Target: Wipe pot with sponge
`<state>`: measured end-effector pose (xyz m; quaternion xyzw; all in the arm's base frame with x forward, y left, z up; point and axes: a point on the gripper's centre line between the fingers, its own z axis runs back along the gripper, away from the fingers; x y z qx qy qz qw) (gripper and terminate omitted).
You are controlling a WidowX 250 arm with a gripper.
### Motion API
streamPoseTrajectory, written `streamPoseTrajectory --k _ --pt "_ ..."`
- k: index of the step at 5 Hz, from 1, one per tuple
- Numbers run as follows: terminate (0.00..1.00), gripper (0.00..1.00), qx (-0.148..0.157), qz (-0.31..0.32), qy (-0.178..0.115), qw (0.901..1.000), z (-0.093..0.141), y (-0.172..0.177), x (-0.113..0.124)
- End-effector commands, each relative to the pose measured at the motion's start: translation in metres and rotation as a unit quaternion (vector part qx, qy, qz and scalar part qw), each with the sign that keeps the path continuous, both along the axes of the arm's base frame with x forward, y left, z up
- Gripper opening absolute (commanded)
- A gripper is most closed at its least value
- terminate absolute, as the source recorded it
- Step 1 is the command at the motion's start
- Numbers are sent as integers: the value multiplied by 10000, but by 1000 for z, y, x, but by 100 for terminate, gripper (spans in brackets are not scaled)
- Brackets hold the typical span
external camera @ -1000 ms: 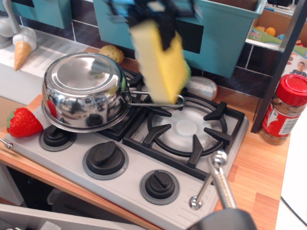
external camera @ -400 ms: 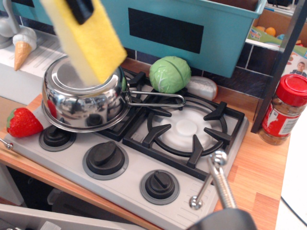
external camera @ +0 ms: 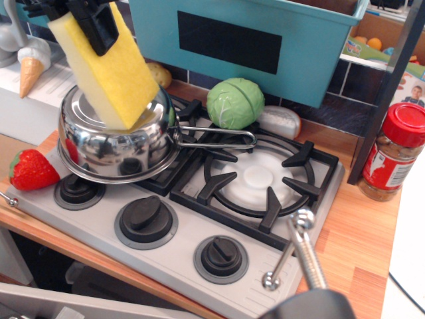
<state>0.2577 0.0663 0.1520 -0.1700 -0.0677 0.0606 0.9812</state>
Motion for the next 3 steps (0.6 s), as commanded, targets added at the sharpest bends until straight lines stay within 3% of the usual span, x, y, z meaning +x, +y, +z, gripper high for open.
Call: streamPoseTrajectory --k 1,2,3 --pt "0 0 88 232 -3 9997 2 23 10" --pt "0 0 -138 355 299 9988 11 51 6" --pt "100 0 83 586 591 9965 1 72 3"
